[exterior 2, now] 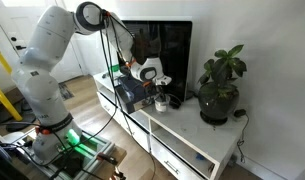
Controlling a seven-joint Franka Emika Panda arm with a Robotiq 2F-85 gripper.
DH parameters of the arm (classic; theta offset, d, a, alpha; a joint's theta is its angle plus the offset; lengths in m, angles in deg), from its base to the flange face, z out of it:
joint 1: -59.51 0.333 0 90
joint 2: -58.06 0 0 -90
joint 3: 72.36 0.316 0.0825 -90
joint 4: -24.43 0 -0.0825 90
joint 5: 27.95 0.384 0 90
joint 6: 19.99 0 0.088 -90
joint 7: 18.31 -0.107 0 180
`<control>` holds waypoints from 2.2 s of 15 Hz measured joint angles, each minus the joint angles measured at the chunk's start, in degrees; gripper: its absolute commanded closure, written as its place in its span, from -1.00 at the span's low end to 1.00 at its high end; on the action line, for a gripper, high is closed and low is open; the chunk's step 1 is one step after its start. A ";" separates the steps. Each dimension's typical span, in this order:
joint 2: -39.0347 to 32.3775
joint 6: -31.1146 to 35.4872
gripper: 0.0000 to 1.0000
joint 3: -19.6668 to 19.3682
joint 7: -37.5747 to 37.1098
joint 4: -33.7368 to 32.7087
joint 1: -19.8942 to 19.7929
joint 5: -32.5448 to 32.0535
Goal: Put the white glasses on the shelf above the drawer on the far right
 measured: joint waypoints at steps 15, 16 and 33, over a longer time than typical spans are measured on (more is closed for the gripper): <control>2.59 -0.04 0.97 -4.74 -0.10 0.28 5.02 -0.01; 3.64 -0.13 0.97 -5.23 -0.10 0.56 5.60 -0.03; 28.88 -25.78 0.97 -13.84 -5.01 10.11 0.05 -2.81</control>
